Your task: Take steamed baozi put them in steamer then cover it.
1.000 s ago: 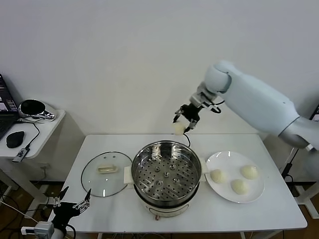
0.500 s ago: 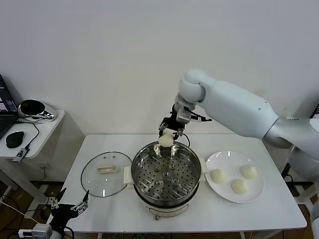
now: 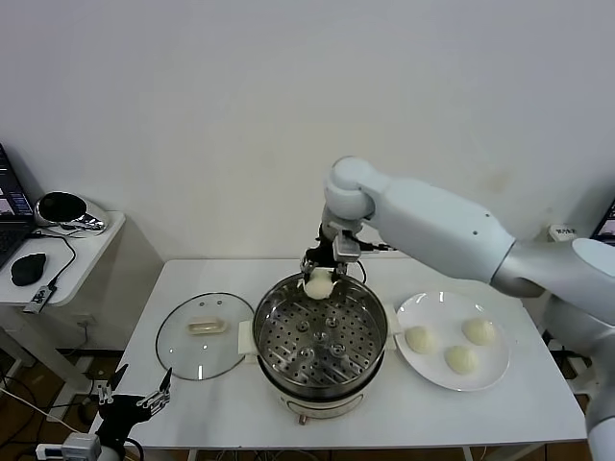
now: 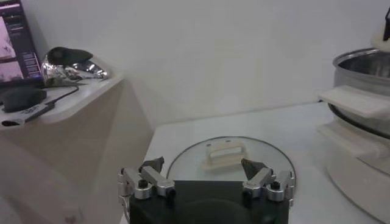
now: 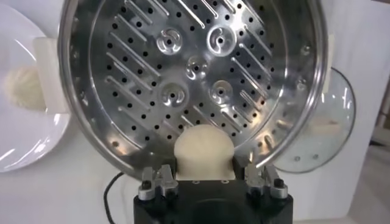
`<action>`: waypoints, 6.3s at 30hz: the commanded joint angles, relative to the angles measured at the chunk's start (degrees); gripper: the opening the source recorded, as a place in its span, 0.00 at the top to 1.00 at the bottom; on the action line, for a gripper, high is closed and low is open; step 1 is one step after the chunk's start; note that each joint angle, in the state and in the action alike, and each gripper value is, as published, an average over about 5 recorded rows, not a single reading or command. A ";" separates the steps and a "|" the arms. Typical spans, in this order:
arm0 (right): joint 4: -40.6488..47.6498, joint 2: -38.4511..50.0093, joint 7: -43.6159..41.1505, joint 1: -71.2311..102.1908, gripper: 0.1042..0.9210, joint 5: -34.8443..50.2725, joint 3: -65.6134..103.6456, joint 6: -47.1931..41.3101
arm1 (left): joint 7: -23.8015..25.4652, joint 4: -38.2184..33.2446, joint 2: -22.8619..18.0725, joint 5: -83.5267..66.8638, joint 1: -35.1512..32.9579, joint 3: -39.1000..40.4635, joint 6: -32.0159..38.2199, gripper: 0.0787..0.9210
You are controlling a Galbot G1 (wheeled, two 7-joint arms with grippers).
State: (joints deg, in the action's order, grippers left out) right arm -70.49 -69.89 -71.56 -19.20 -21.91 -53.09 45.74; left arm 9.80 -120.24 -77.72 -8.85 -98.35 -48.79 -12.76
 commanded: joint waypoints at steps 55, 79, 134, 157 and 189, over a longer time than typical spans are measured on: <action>-23.83 43.14 -1.84 3.08 0.12 22.15 2.89 -76.51 | 1.02 -1.03 1.07 -0.15 0.05 3.14 -0.81 0.12; -4.39 27.16 3.41 25.07 0.12 7.78 13.13 -65.23 | 1.46 1.90 0.61 1.13 0.15 2.82 -1.45 0.12; 1.65 23.45 5.56 25.17 0.35 8.35 16.48 -65.24 | 1.81 2.34 0.00 1.87 0.52 3.85 -1.73 0.12; -14.40 20.43 -3.38 -24.77 0.35 46.83 -16.83 -78.81 | 0.86 0.39 -0.36 6.41 3.64 3.32 -0.85 0.12; -2.30 -7.98 3.83 -9.01 0.34 44.79 -18.53 -85.39 | 1.18 -0.82 -0.67 4.17 4.94 2.59 -0.92 0.12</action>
State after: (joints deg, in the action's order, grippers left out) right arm -76.78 -72.90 -69.25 -33.09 25.11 -72.04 -38.82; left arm 10.94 -120.96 -78.27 -4.56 -93.45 -46.31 -13.67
